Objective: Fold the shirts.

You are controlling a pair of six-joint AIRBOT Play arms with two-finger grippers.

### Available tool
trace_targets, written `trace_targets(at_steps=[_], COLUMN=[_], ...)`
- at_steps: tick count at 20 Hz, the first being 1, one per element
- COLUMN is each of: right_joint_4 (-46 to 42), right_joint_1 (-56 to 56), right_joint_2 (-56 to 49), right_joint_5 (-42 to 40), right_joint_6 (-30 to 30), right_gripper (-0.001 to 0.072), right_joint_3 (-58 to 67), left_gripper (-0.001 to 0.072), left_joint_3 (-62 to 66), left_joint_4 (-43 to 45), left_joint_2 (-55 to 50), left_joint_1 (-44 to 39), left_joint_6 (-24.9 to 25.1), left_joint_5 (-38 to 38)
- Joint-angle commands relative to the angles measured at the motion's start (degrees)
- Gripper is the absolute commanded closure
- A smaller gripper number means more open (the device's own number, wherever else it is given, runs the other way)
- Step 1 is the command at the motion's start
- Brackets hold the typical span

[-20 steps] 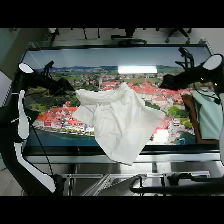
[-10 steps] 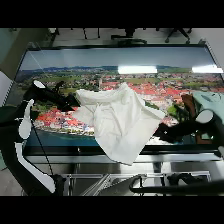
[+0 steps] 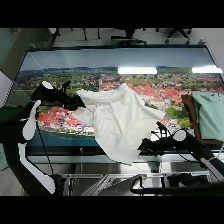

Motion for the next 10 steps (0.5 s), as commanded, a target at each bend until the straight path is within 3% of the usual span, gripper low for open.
trace_targets(at_steps=[1,2,4,5,7,10], right_joint_4=[11.43,15.8,17.55,16.79,11.21,1.66], right_joint_1=[2.95,2.95,2.51,1.09,-4.15,-14.75], right_joint_2=[-5.86,-7.13,-8.94,-9.68,-10.86,-12.22], right_joint_5=[-6.43,-7.48,-9.68,-9.4,-8.2,-4.68], right_joint_6=[-12.31,-17.51,-22.01,-23.5,-23.45,-23.26], right_gripper=[0.0387,0.0476,0.0501,0.0687,0.069,0.069], right_joint_3=[-0.48,-0.07,2.67,5.35,12.7,25.27], left_gripper=[0.0687,0.0692,0.0692,0.0693,0.0693,0.0693], left_joint_3=[0.28,1.07,4.04,6.16,9.05,4.55], left_joint_4=[-0.55,-0.5,-0.44,0.0,1.7,7.58], left_joint_2=[0.04,0.02,0.04,0.04,0.7,6.73], left_joint_1=[-0.68,-0.68,-0.2,-0.04,0.74,1.95], left_joint_6=[0.0,-0.11,-0.13,-0.35,-1.55,-2.47], left_joint_5=[-1.62,-2.84,-6.67,-9.51,-15.17,-16.04])
